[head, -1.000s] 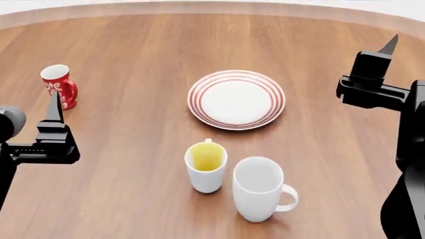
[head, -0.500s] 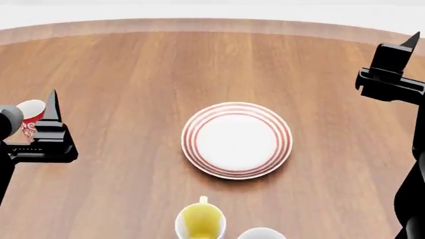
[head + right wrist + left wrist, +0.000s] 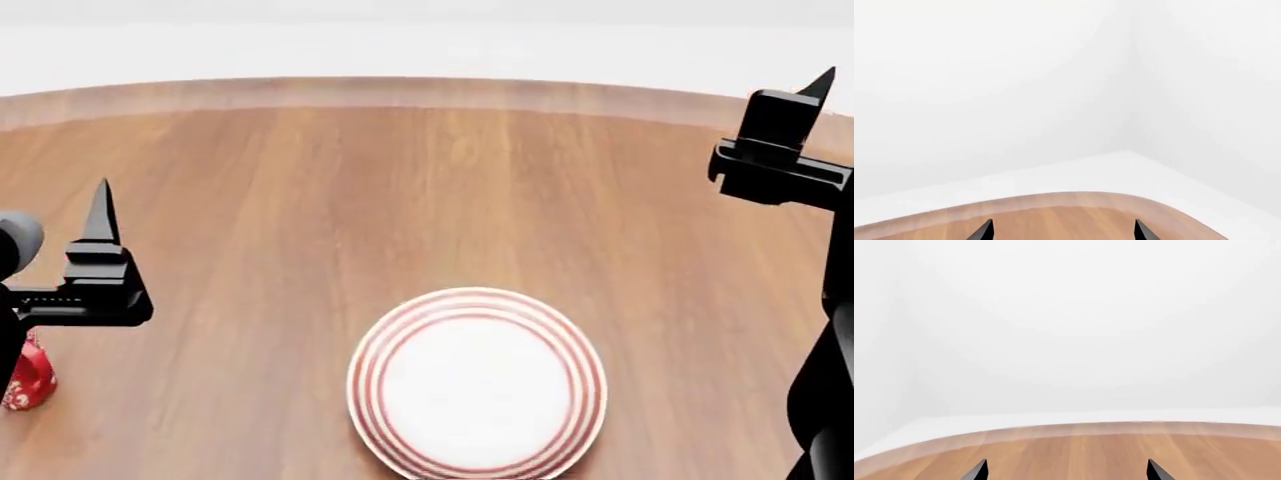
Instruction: Pick up the red mug and put it on the plate
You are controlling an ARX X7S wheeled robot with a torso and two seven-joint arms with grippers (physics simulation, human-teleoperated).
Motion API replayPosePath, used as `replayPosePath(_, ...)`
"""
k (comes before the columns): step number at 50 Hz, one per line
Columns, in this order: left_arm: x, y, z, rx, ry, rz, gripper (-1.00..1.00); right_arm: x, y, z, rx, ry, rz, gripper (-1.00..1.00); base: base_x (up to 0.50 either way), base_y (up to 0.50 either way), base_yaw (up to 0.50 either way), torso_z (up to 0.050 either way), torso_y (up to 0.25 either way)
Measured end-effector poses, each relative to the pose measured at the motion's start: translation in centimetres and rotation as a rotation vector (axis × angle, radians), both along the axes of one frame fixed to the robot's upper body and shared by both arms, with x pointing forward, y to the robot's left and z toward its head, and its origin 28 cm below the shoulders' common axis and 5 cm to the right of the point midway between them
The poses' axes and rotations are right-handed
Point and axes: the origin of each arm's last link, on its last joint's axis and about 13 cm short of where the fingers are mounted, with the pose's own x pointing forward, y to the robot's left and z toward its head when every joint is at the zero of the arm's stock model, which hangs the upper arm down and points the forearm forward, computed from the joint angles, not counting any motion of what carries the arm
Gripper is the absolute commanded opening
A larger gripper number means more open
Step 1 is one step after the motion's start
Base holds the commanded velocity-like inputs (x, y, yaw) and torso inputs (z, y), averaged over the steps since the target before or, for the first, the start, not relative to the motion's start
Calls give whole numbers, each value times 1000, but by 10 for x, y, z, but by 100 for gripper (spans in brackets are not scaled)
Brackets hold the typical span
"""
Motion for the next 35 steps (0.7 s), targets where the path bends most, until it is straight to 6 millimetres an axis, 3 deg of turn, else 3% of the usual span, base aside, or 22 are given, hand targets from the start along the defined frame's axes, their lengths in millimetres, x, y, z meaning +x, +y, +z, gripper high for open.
replayPosePath(17,0,0,0,0,-1,1,100,1,0,-1,2,5,5,100,500,0,0,0,1)
replayPosePath(35,1,1,0,-18,7,24,100,2,1,-4,12,14,11,100,0,0,0,0,0)
